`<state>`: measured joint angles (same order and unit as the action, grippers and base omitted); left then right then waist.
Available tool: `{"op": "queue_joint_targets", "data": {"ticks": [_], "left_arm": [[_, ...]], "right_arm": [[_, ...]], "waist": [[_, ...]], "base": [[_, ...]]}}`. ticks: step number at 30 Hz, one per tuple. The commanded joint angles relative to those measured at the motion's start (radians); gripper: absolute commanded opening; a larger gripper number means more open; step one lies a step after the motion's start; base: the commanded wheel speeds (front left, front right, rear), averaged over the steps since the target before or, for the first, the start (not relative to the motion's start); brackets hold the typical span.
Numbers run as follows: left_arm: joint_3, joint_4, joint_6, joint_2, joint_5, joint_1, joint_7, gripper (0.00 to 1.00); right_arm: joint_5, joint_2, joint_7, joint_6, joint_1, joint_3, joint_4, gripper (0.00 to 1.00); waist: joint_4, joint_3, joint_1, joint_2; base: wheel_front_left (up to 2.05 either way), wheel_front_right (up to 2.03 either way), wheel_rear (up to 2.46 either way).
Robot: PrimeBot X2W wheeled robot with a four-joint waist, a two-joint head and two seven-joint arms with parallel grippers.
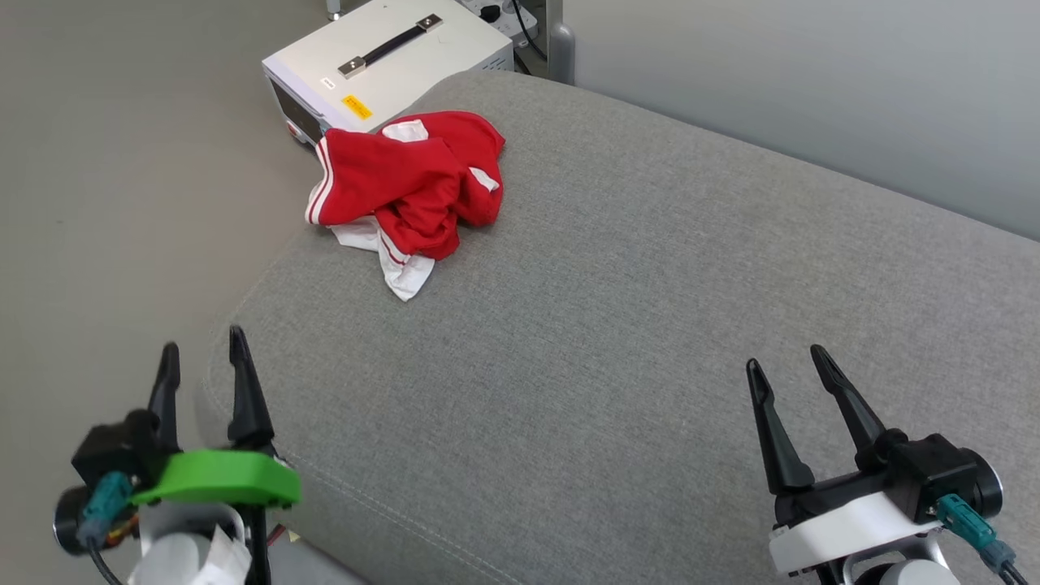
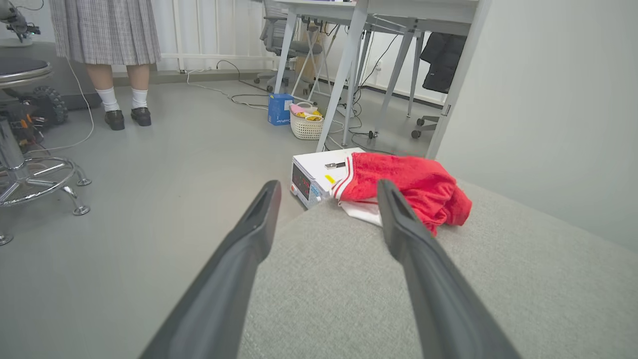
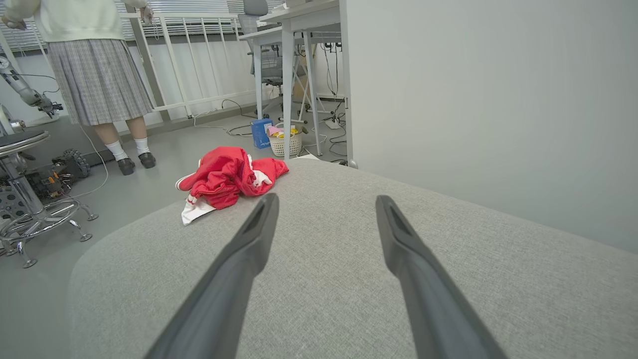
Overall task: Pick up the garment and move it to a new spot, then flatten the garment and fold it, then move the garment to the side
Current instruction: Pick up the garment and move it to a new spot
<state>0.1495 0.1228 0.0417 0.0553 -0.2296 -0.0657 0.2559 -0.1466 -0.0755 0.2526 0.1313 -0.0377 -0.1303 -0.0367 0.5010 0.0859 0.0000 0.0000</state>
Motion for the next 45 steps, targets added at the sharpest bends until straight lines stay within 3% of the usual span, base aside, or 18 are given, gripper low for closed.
{"op": "queue_joint_targets", "data": {"ticks": [1, 10, 19, 23, 30, 36, 41, 45], "left_arm": [[0.013, 0.001, 0.02, 0.01, 0.013, -0.059, 0.006, 1.0], [0.038, 0.07, 0.08, 0.146, -0.013, -0.351, 0.006, 1.0], [-0.092, 0.185, 0.089, 0.345, -0.147, -0.634, -0.127, 1.0], [-0.177, 0.249, 0.089, 0.431, -0.263, -0.721, -0.298, 1.0], [-0.34, 0.307, 0.089, 0.578, -0.492, -0.814, -0.704, 1.0], [-0.469, 0.33, 0.089, 0.648, -0.607, -0.843, -0.926, 1.0], [-0.56, 0.408, 0.089, 0.652, -0.62, -0.857, -0.98, 1.0], [-0.606, 0.507, 0.089, 0.619, -0.637, -0.872, -0.982, 1.0]], "right_arm": [[0.001, -0.017, 0.009, -0.001, 0.02, -0.005, -0.011, 1.0], [0.015, -0.11, 0.009, -0.001, 0.112, -0.02, -0.052, 1.0], [0.026, -0.154, 0.009, -0.001, 0.181, 0.029, -0.098, 1.0], [0.032, -0.16, 0.009, -0.001, 0.193, 0.055, -0.115, 1.0], [0.037, -0.177, 0.009, -0.001, 0.213, 0.099, -0.143, 1.0], [0.036, -0.195, 0.009, -0.001, 0.223, 0.117, -0.156, 1.0], [0.037, -0.205, 0.009, -0.001, 0.231, 0.109, -0.16, 1.0], [0.035, -0.21, 0.009, -0.001, 0.241, 0.105, -0.159, 1.0]], "waist": [[-0.019, 0.028, 0.0, 0.0], [-0.109, 0.171, 0.0, 0.0], [-0.175, 0.304, 0.0, 0.0], [-0.204, 0.345, 0.0, 0.0], [-0.247, 0.405, 0.0, 0.0], [-0.27, 0.447, 0.0, 0.0], [-0.287, 0.479, 0.0, 0.0], [-0.299, 0.509, 0.0, 0.0]], "base": [[0.0, 0.0, 0.0], [0.0, 0.0, 0.0], [0.0, 0.0, 0.0], [0.0, 0.0, 0.0], [0.0, 0.0, 0.0], [0.0, 0.0, 0.0], [0.0, 0.0, 0.0], [0.0, 0.0, 0.0]]}}
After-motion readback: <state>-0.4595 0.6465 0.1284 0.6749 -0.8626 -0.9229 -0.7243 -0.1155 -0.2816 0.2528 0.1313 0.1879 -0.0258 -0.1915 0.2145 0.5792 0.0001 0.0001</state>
